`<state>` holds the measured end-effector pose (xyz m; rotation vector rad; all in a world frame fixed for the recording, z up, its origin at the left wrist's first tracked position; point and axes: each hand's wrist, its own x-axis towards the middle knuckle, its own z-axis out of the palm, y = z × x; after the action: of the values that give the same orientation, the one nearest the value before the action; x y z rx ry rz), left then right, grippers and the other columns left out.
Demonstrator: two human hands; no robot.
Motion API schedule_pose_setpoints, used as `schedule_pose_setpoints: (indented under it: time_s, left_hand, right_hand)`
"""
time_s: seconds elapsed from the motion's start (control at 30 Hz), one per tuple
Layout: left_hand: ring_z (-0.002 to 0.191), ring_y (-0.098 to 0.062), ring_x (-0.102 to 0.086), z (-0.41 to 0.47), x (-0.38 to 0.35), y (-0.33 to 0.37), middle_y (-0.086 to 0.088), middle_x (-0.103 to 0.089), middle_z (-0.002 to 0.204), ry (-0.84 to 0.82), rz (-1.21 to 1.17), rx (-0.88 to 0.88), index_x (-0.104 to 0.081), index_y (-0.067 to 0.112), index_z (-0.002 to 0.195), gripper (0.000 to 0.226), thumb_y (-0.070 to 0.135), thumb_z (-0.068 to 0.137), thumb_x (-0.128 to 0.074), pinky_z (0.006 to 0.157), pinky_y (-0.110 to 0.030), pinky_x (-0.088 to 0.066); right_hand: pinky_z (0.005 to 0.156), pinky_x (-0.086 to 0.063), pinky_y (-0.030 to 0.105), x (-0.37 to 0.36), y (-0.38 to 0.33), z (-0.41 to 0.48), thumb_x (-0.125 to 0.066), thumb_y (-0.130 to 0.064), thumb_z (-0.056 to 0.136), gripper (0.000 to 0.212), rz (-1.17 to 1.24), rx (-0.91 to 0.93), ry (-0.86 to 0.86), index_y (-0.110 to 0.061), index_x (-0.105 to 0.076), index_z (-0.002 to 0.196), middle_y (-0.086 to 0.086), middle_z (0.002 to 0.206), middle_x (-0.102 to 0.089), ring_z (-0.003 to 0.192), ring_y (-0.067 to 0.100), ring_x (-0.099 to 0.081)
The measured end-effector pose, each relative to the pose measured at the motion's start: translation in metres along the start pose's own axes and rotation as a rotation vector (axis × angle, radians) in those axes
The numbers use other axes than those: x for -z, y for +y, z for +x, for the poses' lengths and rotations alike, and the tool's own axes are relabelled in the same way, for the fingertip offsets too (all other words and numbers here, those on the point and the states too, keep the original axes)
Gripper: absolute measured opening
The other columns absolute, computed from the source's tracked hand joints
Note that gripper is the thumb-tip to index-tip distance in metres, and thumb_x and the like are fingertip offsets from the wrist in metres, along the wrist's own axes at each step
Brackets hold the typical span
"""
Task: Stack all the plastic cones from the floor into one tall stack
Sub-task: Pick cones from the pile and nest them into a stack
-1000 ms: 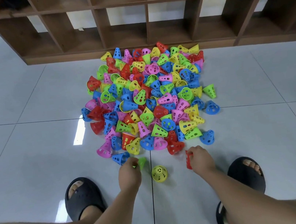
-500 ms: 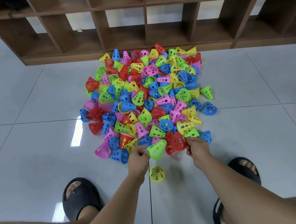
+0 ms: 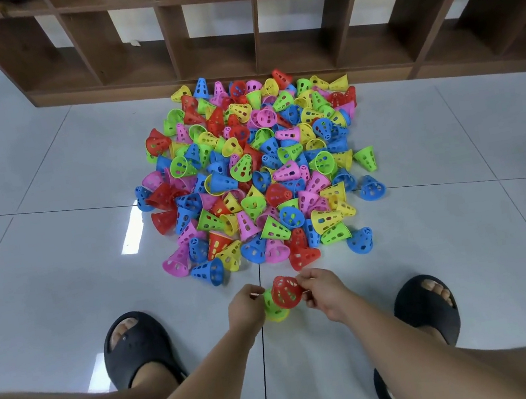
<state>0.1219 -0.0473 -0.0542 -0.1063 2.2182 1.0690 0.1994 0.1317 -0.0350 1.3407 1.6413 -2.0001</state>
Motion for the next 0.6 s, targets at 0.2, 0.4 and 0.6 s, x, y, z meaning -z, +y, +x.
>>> schedule_pose_setpoints:
  time_s: [0.2,0.4,0.6]
  left_hand:
    - [0.09,-0.01,-0.064,0.005,0.012,-0.021,0.005,-0.072,0.111,0.023,0.065,0.038,-0.071,0.03,0.113,0.021,0.022,0.1,-0.057,0.061,-0.022,-0.048]
    - [0.09,-0.019,-0.072,0.024,0.038,-0.018,-0.001,-0.074,0.108,0.129,-0.122,0.105,-0.069,0.026,0.115,0.021,0.023,0.096,-0.061,0.066,-0.03,-0.057]
    - [0.091,-0.026,-0.074,0.033,0.057,-0.003,0.001,-0.065,0.105,0.193,-0.232,0.038,-0.051,0.032,0.134,0.038,0.016,0.1,-0.056,0.07,-0.037,-0.06]
  right_hand:
    - [0.054,-0.048,0.028,-0.004,0.009,0.007,-0.059,-0.003,0.097,0.013,-0.198,-0.004,0.073,-0.009,-0.07,0.099,0.011,0.082,-0.072,0.059,0.018,-0.065]
    - [0.055,-0.046,0.027,-0.004,0.0,0.009,-0.059,0.001,0.09,0.021,-0.24,0.01,0.068,-0.011,-0.068,0.106,0.009,0.085,-0.071,0.065,0.021,-0.064]
    - [0.073,-0.059,0.036,-0.003,-0.012,0.023,-0.053,-0.007,0.096,0.047,-0.485,0.259,0.151,-0.032,-0.058,0.135,0.01,0.111,-0.071,0.088,0.028,-0.071]
